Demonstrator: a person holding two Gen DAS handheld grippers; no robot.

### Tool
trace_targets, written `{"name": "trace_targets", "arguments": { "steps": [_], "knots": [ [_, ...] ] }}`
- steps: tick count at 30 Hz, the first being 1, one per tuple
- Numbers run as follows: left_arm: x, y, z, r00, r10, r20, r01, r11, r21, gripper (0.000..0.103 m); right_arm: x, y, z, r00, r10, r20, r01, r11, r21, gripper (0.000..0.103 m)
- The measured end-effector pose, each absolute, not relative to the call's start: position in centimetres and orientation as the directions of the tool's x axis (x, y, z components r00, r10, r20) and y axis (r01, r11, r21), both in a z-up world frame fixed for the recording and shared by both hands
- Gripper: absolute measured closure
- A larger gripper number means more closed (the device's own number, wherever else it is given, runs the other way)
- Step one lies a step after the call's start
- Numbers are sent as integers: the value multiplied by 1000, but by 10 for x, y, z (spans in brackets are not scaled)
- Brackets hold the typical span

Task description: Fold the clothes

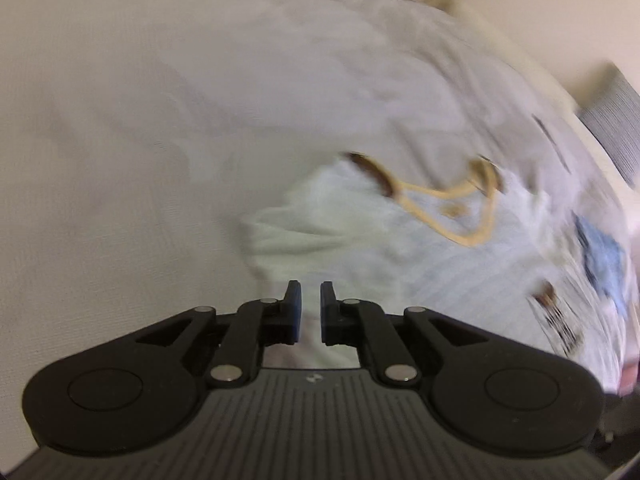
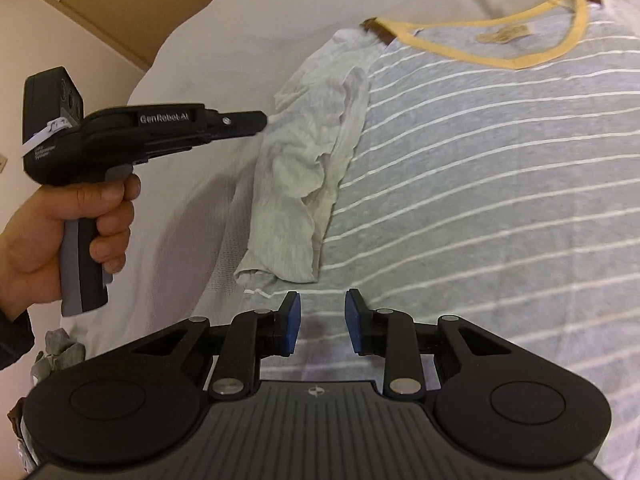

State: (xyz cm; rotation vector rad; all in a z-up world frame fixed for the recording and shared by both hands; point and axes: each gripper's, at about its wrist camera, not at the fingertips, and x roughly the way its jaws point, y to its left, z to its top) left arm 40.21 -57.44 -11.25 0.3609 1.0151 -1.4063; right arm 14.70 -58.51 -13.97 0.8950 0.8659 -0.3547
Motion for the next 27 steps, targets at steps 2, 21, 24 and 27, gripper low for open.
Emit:
{"name": "trace_targets", "arguments": {
  "steps": [2, 21, 24, 27],
  "knots": [
    [388, -586, -115, -176, -624, -762, 937, 130, -323, 98, 146, -583, -137, 621, 56, -781, 610, 592, 527, 72],
    [305, -611, -68, -116, -628, -769, 977, 65, -201, 89, 15, -614, -65, 515, -243, -822, 794, 496, 351, 68],
    [243, -608, -52, -134, -633, -763, 989, -39, -142, 74, -22, -653, -54, 496, -295, -817, 813, 489, 316, 67],
    [170, -618, -42, -144, -634, -760, 988, -140, -70, 67, -64, -701, -47, 488, -345, -802, 820, 496, 285, 61]
  ]
}}
